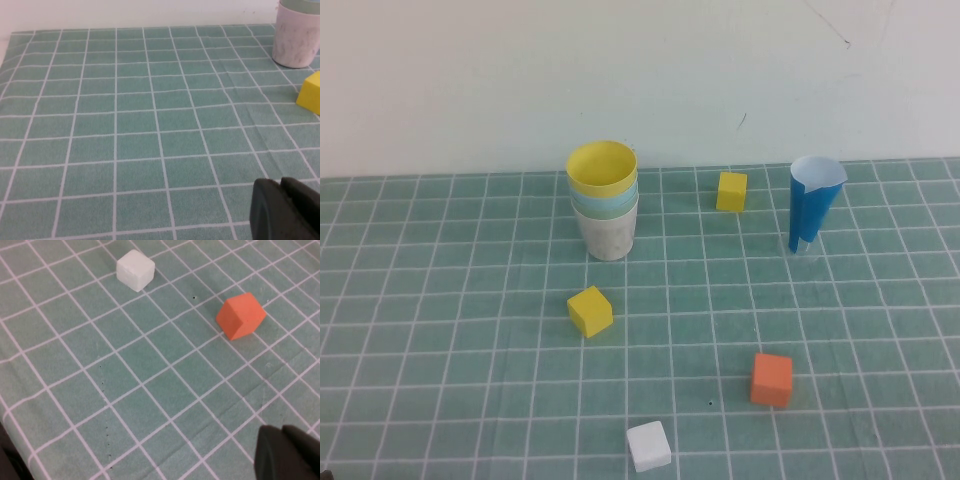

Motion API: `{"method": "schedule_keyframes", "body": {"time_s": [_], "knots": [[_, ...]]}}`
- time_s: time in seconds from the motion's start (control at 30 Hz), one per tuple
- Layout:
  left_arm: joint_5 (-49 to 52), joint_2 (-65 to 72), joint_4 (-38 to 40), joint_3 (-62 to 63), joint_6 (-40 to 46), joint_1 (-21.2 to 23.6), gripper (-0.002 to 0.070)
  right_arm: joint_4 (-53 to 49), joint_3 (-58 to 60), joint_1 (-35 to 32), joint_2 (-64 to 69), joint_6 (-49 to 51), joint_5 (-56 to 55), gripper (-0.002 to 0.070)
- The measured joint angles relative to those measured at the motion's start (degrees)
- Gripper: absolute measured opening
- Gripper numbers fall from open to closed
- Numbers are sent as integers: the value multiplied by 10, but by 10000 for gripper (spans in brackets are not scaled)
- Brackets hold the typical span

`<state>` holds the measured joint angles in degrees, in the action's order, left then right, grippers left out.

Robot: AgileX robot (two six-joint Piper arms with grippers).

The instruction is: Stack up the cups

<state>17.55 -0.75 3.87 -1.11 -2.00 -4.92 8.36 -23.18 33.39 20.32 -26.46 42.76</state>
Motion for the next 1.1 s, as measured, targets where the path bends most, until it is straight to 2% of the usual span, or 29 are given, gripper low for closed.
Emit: {"method": "schedule_keyframes", "body": {"time_s": [0.6, 0.73, 0.83, 1.1], "knots": [[1, 0, -2, 0, 0, 0, -2, 0, 0, 0, 0, 0, 0, -1], [1, 0, -2, 0, 0, 0, -2, -19, 2, -8, -15, -33, -4, -1], [1, 0, -2, 0, 0, 0, -2, -29, 8, -58, -46, -60, -27, -1], [1, 0, -2, 0, 0, 0, -2, -33, 118, -297, -144, -62, -179, -1]]}}
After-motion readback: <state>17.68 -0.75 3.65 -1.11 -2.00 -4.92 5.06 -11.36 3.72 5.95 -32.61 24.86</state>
